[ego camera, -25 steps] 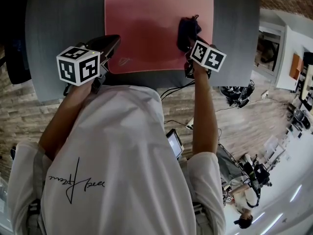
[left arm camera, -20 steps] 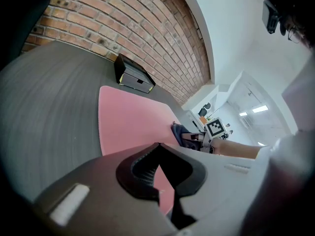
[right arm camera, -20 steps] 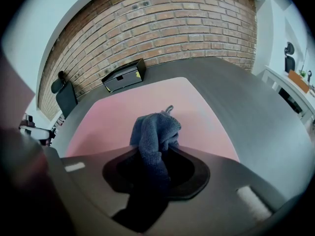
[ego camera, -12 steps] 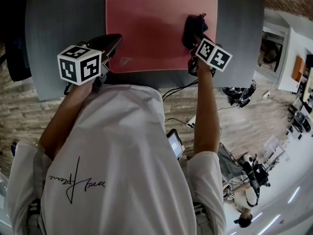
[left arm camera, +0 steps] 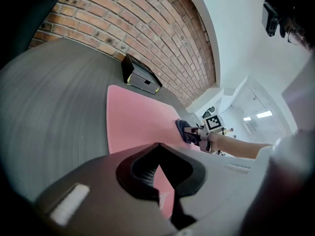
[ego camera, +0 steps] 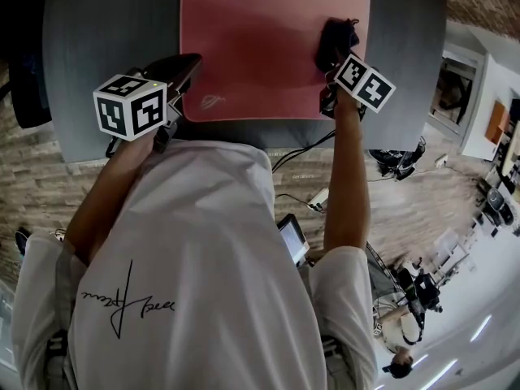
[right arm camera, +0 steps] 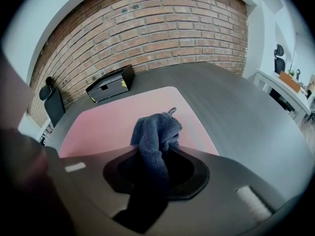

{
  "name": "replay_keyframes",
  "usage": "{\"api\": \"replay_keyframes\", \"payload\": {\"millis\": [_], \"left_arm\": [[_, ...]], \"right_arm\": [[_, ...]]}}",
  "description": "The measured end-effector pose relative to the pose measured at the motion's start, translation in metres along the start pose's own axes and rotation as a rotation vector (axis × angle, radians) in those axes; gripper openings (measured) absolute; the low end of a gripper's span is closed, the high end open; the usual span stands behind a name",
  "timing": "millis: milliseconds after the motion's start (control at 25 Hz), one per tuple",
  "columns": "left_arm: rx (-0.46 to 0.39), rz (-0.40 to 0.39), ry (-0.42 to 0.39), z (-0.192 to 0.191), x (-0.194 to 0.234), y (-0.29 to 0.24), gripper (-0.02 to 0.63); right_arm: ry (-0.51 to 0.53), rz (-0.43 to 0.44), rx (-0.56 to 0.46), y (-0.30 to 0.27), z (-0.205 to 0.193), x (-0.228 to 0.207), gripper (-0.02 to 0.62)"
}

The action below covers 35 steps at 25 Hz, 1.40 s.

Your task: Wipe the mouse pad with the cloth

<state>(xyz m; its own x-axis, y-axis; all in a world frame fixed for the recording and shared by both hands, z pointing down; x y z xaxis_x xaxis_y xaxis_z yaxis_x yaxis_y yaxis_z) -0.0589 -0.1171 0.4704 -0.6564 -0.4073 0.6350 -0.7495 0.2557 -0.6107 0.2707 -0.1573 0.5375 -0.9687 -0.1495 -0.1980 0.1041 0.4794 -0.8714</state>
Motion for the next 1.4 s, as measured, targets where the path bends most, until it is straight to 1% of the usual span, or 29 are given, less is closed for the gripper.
{"api": "replay_keyframes", "payload": {"millis": [160,280,480,760,1080,1400], "left_arm": [[-0.014,0.016,0.005,0.003,0.005,0.002,0.012],[-0.009,0.015,0.011,0.001,0.006,0.001,0.012],[0.000,0.022,0.012,-0.001,0.009,0.000,0.012],[-0.018,0.036,0.040,0.002,0.016,0.004,0.012],[-0.031,0.038,0.056,-0.001,0.024,0.010,0.012],[-0.033,0.021,0.064,0.002,0.025,0.006,0.012]], "right_arm": [[-0.003,0.007,-0.010,-0.006,0.011,0.003,0.106],[-0.001,0.006,-0.014,-0.010,0.017,0.007,0.104],[0.030,0.007,-0.021,-0.019,0.030,0.019,0.104],[0.095,0.035,-0.026,-0.032,0.045,0.055,0.104],[0.125,0.057,-0.034,-0.042,0.049,0.088,0.104],[0.173,0.066,-0.030,-0.051,0.051,0.120,0.103]]}}
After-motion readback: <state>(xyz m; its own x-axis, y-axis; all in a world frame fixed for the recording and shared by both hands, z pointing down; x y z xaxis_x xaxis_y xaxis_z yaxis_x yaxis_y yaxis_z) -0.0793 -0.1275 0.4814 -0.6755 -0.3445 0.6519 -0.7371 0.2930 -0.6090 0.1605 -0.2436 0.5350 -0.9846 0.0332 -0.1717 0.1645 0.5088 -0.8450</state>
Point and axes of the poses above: the fingertips, and each gripper's own axes: y backward along the fingers, x to its left, z out of its top, the point moved 2 cm from there along y, backward along the fingers, and after that the axes turned 6 degrees about x, right-handed, at the moved point
